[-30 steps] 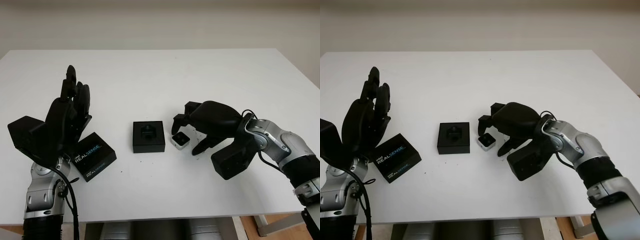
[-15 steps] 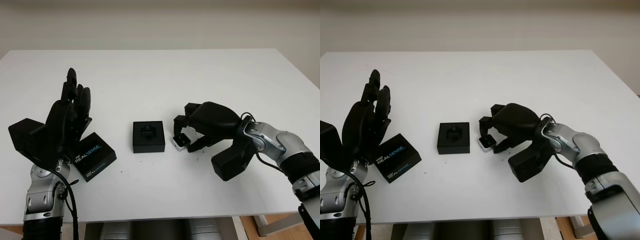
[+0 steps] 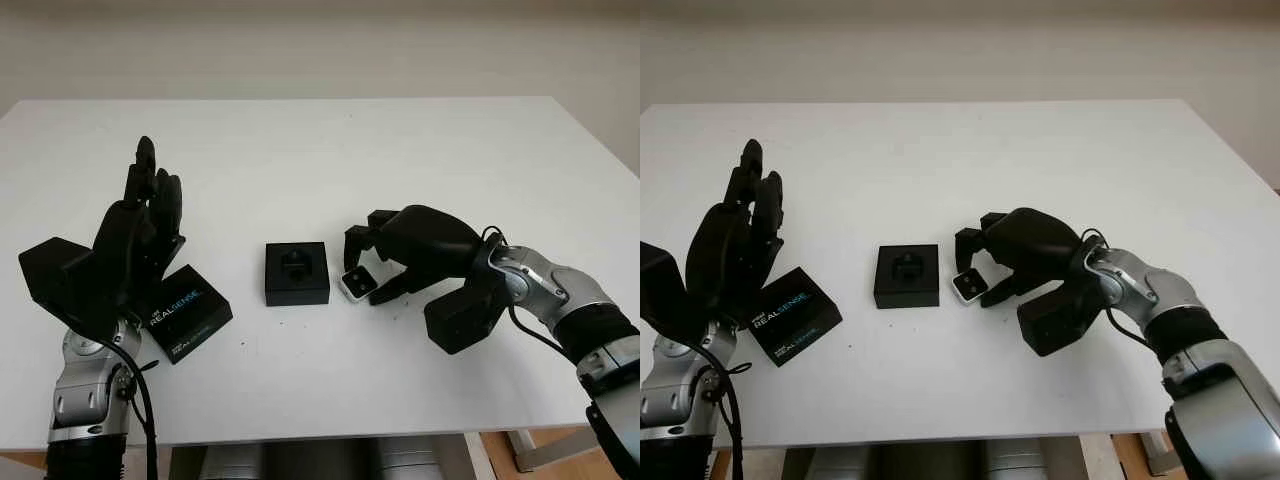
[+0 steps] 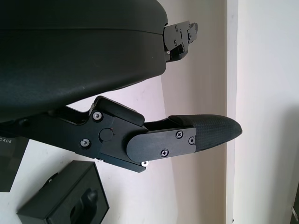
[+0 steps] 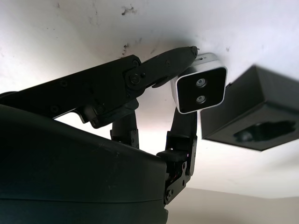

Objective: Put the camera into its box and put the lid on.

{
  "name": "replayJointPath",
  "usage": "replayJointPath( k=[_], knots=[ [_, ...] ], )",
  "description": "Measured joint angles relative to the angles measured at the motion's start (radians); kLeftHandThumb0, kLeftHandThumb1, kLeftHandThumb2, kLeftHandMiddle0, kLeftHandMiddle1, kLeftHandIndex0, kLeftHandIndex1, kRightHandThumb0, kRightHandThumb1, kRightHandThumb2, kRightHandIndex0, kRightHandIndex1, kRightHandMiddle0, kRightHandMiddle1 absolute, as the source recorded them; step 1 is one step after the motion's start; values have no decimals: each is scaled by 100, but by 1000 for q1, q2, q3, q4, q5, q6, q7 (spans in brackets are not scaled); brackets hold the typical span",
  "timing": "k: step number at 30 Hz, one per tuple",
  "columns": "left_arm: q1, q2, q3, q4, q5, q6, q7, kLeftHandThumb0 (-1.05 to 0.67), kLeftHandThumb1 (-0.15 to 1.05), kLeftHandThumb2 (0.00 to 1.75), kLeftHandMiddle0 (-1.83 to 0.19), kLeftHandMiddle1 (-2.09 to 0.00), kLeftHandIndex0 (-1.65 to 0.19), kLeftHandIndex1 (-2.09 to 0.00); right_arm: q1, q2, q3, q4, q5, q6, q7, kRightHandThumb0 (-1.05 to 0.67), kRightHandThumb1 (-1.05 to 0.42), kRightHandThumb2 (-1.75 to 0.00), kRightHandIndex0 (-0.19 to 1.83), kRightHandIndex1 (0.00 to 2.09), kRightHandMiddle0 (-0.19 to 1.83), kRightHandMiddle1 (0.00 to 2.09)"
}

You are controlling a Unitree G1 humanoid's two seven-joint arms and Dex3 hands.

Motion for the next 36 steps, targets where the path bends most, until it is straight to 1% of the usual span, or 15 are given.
replayJointPath(
  k=[1, 4, 9, 12, 17, 23, 27, 36],
  knots=[
    [0, 0, 0, 0, 1, 0, 0, -74, 105, 57, 19, 0, 19, 0, 0, 2, -3, 0, 10, 8, 10, -43, -105, -6, 22, 204, 36, 136],
    [0, 0, 0, 0, 1, 0, 2, -75, 105, 56, 19, 0, 19, 0, 1, 6, -16, 0, 37, 28, 43, -43, -105, -8, 23, 200, 36, 137],
    [0, 0, -1, -1, 1, 5, 4, -75, 105, 56, 19, 0, 19, 0, 1, 15, -35, 14, 83, 41, 76, -42, -105, -6, 29, 193, 37, 137],
    [0, 0, -1, -2, 1, 6, 3, -73, 105, 57, 19, 0, 19, 0, 1, 21, -41, 28, 98, 50, 101, -42, -105, -7, 28, 193, 36, 138],
    [1, 1, -1, -2, 1, 6, 0, -73, 105, 58, 19, 0, 19, 0, 1, 22, -50, 40, 115, 67, 121, -41, -104, -5, 29, 208, 36, 139],
    [1, 11, -1, -2, 0, 8, -3, -72, 105, 58, 19, 0, 19, 0, 1, 26, -53, 57, 119, 64, 122, -42, -104, -5, 32, 209, 37, 143],
    [1, 11, -1, -1, 0, 7, -4, -72, 105, 57, 19, 0, 19, 0, 1, 31, -53, 59, 117, 62, 123, -42, -103, -5, 31, 209, 38, 144],
    [1, 17, 1, -1, -2, 7, -5, -74, 105, 55, 19, 0, 19, 0, 1, 29, -40, 27, 56, 58, 106, -42, -103, -5, 24, 208, 37, 146]
  ],
)
